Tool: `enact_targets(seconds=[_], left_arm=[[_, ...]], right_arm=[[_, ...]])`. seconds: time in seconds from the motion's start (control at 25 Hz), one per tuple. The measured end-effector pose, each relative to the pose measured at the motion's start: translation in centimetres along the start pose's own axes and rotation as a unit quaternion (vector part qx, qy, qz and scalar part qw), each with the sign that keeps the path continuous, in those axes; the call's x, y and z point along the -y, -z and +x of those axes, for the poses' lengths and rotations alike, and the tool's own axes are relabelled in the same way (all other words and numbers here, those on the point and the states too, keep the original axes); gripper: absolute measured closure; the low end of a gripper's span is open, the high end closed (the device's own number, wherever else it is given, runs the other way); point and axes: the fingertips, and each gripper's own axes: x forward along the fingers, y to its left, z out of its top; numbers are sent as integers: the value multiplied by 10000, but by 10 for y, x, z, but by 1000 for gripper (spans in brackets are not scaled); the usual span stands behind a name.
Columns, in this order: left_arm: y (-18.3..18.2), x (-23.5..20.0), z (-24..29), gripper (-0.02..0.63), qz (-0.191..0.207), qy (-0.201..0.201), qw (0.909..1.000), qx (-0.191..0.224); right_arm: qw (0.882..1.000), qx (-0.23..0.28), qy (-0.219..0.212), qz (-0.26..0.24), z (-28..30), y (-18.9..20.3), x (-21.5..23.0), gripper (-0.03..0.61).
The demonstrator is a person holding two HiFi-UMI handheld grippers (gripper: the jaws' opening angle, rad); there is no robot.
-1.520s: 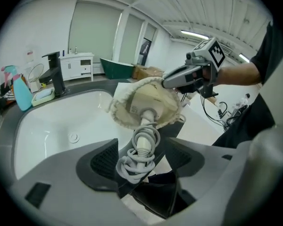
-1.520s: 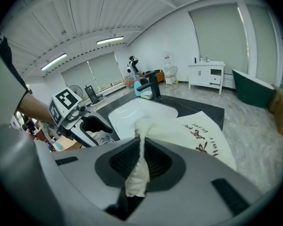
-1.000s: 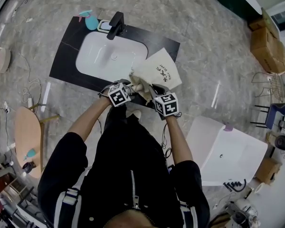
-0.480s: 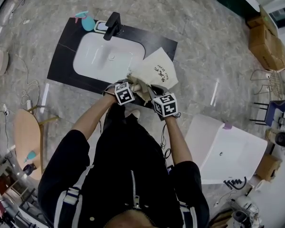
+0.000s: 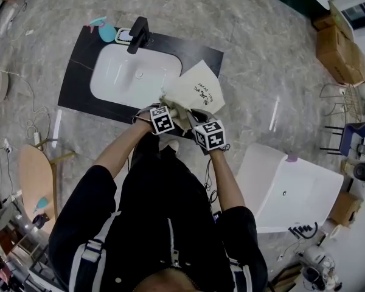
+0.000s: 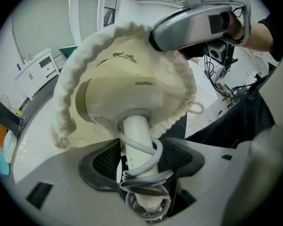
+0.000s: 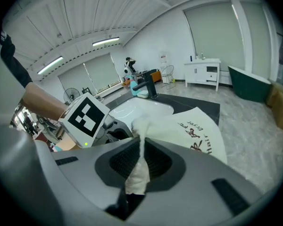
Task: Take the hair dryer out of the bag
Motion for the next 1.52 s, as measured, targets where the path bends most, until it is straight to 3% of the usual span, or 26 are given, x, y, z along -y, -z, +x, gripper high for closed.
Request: enact_targets(seconds=[0.24, 0.56, 1.52], left_arm=[[1, -3, 5, 307, -20, -131, 9997, -226], [-1, -3, 6, 387, 196, -338, 9987, -322], [1, 14, -16, 393, 117, -230, 9994, -223]], right_arm=[[10000, 31, -29, 33, 1, 2, 0, 535], [10000, -13, -43, 36, 0, 6, -2, 535], [9999, -115, 21, -57, 2, 7, -3, 535]])
